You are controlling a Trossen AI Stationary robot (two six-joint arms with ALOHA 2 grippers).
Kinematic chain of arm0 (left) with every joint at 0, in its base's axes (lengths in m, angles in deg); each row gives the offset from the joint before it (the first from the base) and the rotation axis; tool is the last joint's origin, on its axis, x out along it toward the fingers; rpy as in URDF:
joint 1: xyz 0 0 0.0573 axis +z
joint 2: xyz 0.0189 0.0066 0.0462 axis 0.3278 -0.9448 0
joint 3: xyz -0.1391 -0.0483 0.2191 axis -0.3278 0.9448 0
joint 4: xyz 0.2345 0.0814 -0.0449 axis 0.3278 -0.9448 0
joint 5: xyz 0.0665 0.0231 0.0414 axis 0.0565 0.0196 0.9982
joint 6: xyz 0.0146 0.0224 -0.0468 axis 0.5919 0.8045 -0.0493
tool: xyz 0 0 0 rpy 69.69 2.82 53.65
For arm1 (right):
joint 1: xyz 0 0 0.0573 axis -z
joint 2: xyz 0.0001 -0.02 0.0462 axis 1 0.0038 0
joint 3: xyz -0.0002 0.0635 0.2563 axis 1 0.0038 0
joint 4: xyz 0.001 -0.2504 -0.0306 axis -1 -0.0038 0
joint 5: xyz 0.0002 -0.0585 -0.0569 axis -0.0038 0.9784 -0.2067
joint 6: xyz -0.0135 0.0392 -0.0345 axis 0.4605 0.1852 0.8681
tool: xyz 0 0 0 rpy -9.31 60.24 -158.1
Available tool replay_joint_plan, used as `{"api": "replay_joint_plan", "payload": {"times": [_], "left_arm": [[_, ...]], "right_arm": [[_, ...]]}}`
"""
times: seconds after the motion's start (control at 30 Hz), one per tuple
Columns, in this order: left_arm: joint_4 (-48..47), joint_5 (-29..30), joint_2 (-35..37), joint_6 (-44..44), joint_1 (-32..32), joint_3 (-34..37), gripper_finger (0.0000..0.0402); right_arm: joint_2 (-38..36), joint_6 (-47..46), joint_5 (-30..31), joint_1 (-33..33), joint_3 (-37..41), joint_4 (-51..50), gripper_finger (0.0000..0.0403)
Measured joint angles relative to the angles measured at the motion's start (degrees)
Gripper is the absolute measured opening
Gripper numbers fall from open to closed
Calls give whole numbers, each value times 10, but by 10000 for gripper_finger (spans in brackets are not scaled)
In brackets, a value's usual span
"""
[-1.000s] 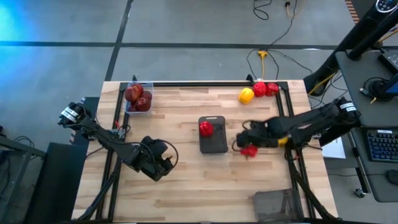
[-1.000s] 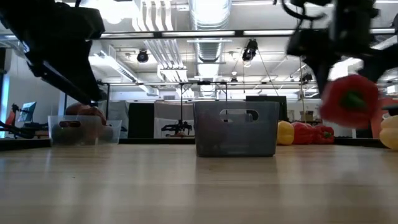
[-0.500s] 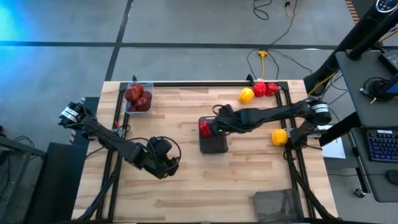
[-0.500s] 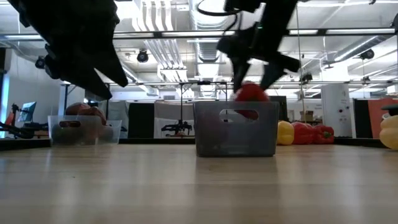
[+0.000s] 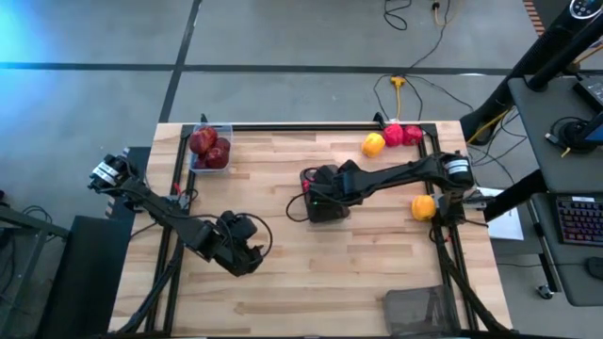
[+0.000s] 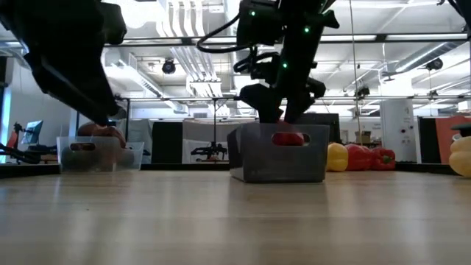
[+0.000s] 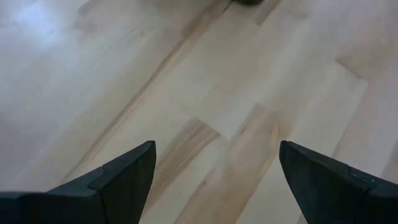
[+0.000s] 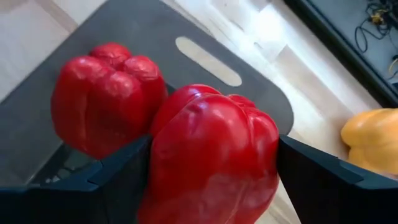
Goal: Sort produce into baskets
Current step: Put the red bell pepper into the top black transparent bin
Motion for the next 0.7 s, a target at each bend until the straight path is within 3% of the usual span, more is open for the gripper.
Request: {"api": "replay_joint_plan", "payload": {"times": [0.13,0.27,0.53,0.7], "left_arm": [[-2,-4,0,6,0,0,323],[6,11,0,6,2,0,323],[16,21,0,6,4,0,323],[12,21,0,2,3,0,323]], "right_arm": [[6,5,6,0,-2,-3,329],[6,32,59,3,-2,19,343],[4,75,102,8,-1,142,356],[-8,91,102,8,-51,73,357]]}}
